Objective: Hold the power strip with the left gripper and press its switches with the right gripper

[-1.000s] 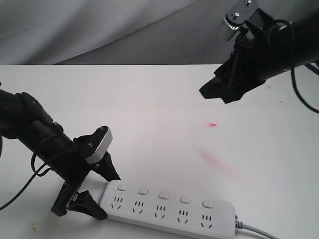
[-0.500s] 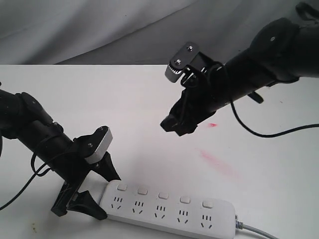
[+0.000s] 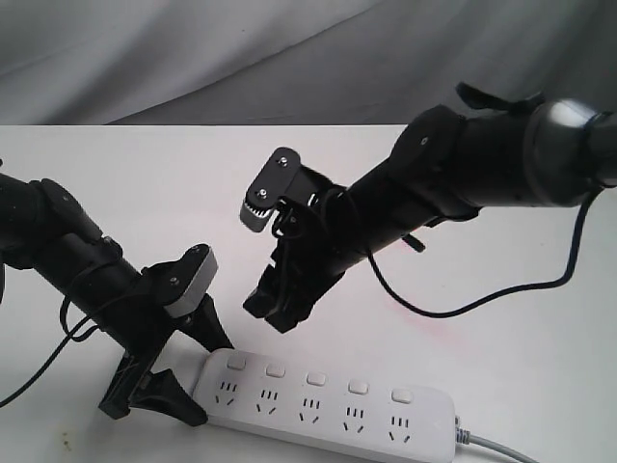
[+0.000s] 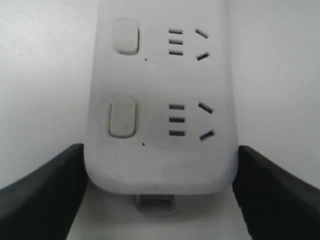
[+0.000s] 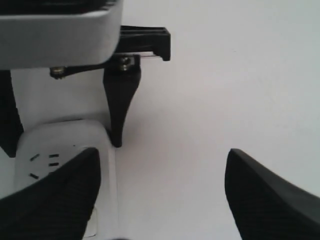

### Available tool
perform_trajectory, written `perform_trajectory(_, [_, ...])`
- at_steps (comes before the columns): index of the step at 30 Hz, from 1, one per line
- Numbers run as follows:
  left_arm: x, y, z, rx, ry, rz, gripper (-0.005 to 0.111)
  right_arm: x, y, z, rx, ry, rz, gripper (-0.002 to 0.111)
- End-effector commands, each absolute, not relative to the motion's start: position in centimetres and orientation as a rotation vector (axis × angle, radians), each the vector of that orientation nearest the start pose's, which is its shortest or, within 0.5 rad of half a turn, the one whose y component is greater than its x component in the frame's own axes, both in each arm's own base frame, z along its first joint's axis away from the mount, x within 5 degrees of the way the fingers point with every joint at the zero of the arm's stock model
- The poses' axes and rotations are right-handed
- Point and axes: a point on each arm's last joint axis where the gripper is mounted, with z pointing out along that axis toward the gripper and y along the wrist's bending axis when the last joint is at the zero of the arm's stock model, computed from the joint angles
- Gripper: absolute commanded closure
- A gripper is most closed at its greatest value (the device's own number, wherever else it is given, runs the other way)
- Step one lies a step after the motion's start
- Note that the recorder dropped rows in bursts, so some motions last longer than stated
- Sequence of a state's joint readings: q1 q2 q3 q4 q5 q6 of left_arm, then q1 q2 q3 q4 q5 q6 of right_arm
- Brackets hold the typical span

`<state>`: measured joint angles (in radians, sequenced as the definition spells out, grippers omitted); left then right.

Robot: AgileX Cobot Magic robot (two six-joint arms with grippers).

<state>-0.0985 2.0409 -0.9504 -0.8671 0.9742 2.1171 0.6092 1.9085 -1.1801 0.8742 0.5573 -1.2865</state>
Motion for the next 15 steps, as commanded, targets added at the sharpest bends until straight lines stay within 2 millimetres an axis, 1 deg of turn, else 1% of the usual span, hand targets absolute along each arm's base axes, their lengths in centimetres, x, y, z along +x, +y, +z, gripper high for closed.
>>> perform_trajectory(1, [28.4,-8.0,6.9,2.043,1.951,-0.853,0.057,29.5,26.2,16.3,-1.469,2.098,0.59,0.043])
perform_trajectory(5, [28.4,-8.0,6.9,2.043,1.951,-0.853,0.057,29.5,26.7,15.4,-1.453,2.112,0.624,0.043])
perform_trajectory(15, [28.4,-8.0,6.9,2.043,1.951,-0.853,0.057,29.5,27.0,15.1,-1.444,2.094,0.654,0.045])
